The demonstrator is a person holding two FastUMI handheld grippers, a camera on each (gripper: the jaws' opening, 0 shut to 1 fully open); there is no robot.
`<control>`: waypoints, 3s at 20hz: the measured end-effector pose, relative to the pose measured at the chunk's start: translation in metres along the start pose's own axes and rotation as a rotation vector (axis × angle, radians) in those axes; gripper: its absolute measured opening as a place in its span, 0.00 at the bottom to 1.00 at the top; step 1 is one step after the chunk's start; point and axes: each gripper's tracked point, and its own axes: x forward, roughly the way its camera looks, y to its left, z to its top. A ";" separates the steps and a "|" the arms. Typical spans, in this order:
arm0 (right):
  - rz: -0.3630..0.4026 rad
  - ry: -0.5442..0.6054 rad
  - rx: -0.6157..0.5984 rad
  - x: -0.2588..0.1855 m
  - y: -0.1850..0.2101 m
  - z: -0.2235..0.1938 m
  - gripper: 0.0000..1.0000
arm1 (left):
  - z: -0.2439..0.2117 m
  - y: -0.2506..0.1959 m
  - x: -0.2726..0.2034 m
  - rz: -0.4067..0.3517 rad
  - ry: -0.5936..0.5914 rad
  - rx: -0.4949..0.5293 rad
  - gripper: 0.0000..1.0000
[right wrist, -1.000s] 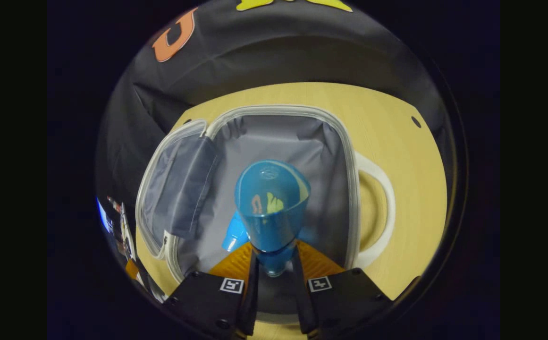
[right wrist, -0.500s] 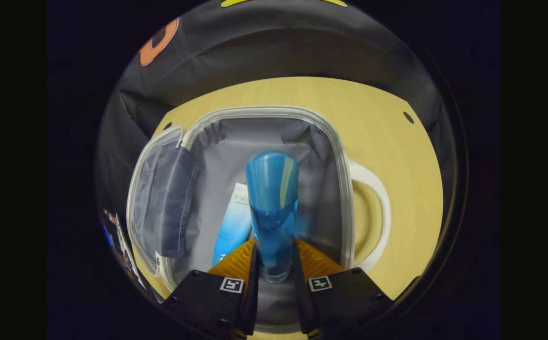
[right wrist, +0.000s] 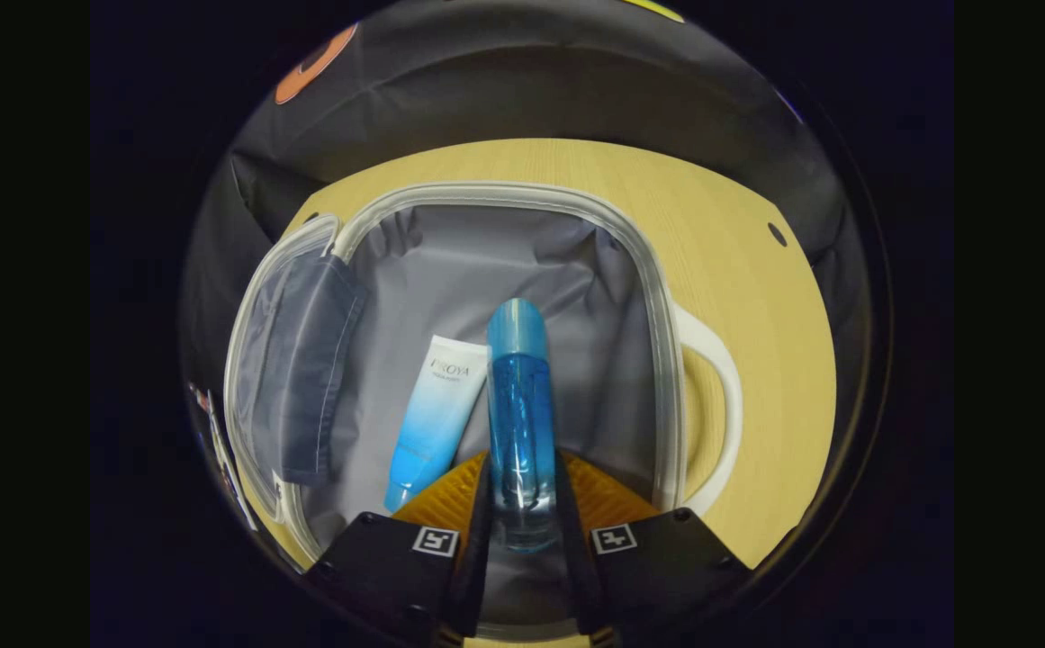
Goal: First open the suitcase, pack the skin care products into it, and then close the suitcase.
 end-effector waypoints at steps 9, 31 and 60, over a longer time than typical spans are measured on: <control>0.163 -0.245 -0.153 -0.100 0.006 0.019 0.72 | 0.076 0.060 0.050 -0.116 -0.182 -0.051 0.98; 0.215 -0.526 -0.129 -0.265 -0.094 0.005 0.77 | 0.125 0.061 0.208 -0.200 0.014 -0.308 0.14; 0.030 -0.837 0.059 -0.340 -0.261 -0.003 0.77 | 0.042 -0.354 0.030 -0.349 -0.335 0.695 0.10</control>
